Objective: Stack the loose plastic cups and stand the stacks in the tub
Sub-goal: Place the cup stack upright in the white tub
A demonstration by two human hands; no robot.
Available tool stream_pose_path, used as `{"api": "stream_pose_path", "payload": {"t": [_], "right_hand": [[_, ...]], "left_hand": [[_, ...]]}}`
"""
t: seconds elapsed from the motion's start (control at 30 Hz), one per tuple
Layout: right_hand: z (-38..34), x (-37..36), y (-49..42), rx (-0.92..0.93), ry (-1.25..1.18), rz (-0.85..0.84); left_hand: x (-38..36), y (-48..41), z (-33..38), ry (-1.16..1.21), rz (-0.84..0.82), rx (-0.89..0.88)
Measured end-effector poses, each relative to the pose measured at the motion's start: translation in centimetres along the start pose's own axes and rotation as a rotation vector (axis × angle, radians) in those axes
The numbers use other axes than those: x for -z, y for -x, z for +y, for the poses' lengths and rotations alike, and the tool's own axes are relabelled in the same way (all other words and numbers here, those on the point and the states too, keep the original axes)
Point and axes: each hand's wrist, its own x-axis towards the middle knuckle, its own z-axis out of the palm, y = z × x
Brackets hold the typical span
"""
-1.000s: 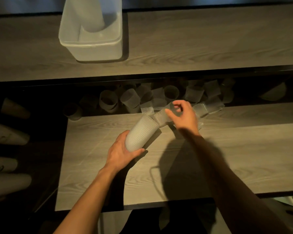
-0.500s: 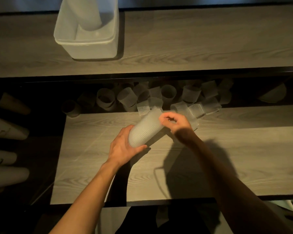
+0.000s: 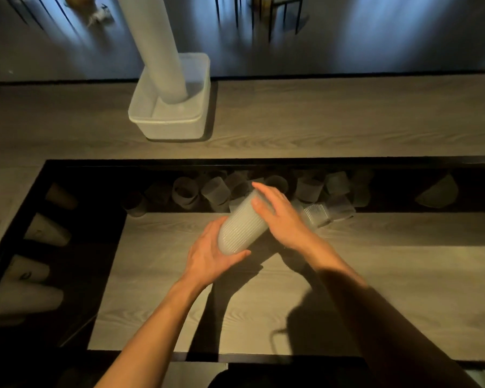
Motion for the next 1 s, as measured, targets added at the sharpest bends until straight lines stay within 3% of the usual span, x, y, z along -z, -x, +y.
{"api": "stream_pose_path", "payload": {"t": [0.13, 0.53, 0.8, 1.0], "right_hand": [[-3.9, 1.8, -0.4, 0.061, -0.195, 0.048], [-17.9, 5.9, -2.4, 0.334, -0.345, 0.266], [-23.6, 6.8, -4.6, 0.427, -0.450, 0.190], [-29.2, 8.3, -8.3, 0.497, -0.415, 0.240]], "left_hand": [[2.7, 0.0, 2.4, 0.031, 0.087, -0.034], [12.6, -3.1, 9.8, 0.208, 0.301, -0.202], [18.7, -6.2, 12.9, 0.250, 0.394, -0.348], [23.5, -9.7, 15.6, 0.191, 0.390, -0.384]]}}
